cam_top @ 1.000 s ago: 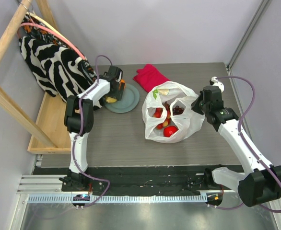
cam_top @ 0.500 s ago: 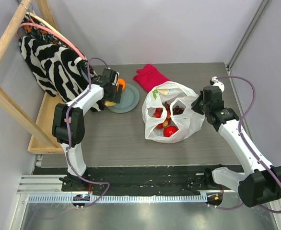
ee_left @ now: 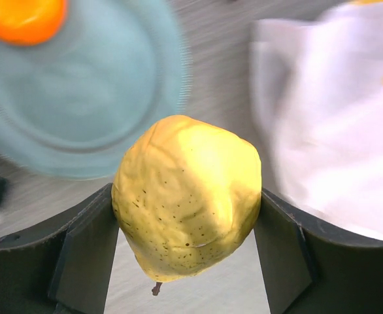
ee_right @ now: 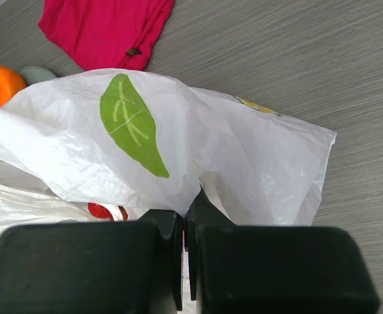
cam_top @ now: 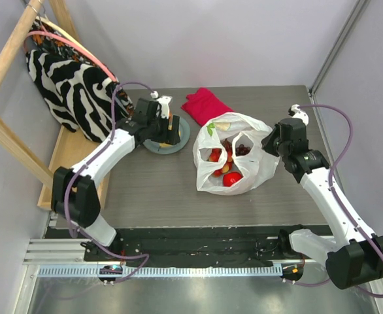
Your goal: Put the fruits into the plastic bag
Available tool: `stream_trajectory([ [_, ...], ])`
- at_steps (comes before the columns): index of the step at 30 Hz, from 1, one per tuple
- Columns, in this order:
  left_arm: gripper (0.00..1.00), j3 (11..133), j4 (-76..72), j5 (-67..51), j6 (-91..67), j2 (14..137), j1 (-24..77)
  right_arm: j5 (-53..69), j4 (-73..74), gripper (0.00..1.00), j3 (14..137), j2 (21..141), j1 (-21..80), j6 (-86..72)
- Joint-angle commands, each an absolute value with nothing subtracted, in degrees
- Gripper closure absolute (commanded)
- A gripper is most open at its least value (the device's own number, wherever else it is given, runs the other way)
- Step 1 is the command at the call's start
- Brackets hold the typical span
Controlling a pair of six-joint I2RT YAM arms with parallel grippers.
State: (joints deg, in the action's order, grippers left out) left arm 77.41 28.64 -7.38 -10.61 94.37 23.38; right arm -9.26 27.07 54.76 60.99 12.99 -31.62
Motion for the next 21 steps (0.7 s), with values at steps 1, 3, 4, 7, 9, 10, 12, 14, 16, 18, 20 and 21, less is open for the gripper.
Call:
stream_trajectory([
  [1, 0.55, 74.28, 22.33, -17.22, -15.19, 86.07, 24.96, -8.53, 25.14, 0.99, 54.93, 58.8, 12.92, -31.11],
  [3, 0.55, 72.61, 20.93, -19.68, -17.13, 83.69, 25.4, -8.53, 24.7, 0.99, 54.67, 58.71, 12.92, -31.03],
  [4, 0.55, 71.81, 18.92, -20.38, -18.36, 81.41, 26.01, -8.35, 24.52, 0.99, 54.58, 58.71, 13.01, -31.11],
  [7, 0.56, 69.26, 15.66, -21.71, -21.7, 76.75, 28.02, -7.91, 23.82, 0.99, 54.05, 58.45, 12.92, -31.11],
  [9, 0.56, 68.12, 14.51, -21.01, -23.64, 74.89, 29.35, -7.82, 23.55, 0.99, 53.61, 57.92, 13.01, -31.11],
  [10, 0.56, 68.03, 13.54, -20.74, -24.25, 73.93, 30.75, -7.91, 23.38, 0.99, 53.53, 57.75, 12.83, -31.2],
  [12, 0.57, 68.03, 12.05, -20.13, -26.54, 72.25, 33.03, -7.91, 23.64, 0.99, 53.35, 57.04, 12.92, -31.29],
  [14, 0.57, 68.29, 10.64, -19.78, -27.94, 71.55, 34.71, -8.17, 23.82, 0.99, 53.35, 56.26, 13.01, -31.03],
  [16, 0.57, 69.69, 9.15, -19.16, -29.18, 71.98, 37.69, -8.35, 24.08, 0.99, 53.35, 55.9, 12.92, -30.68],
  [18, 0.57, 71.45, 8.27, -18.99, -29.09, 74.43, 40.93, -8.7, 24.26, 0.99, 53.35, 55.64, 12.83, -30.06],
  [20, 0.57, 74.52, 7.82, -19.33, -29.0, 76.89, 43.14, -8.96, 24.43, 0.99, 53.35, 55.46, 12.92, -29.8],
  [21, 0.57, 75.49, 7.56, -19.68, -29.0, 79.95, 45.07, -8.96, 24.52, 0.99, 53.44, 55.37, 12.92, -29.88],
])
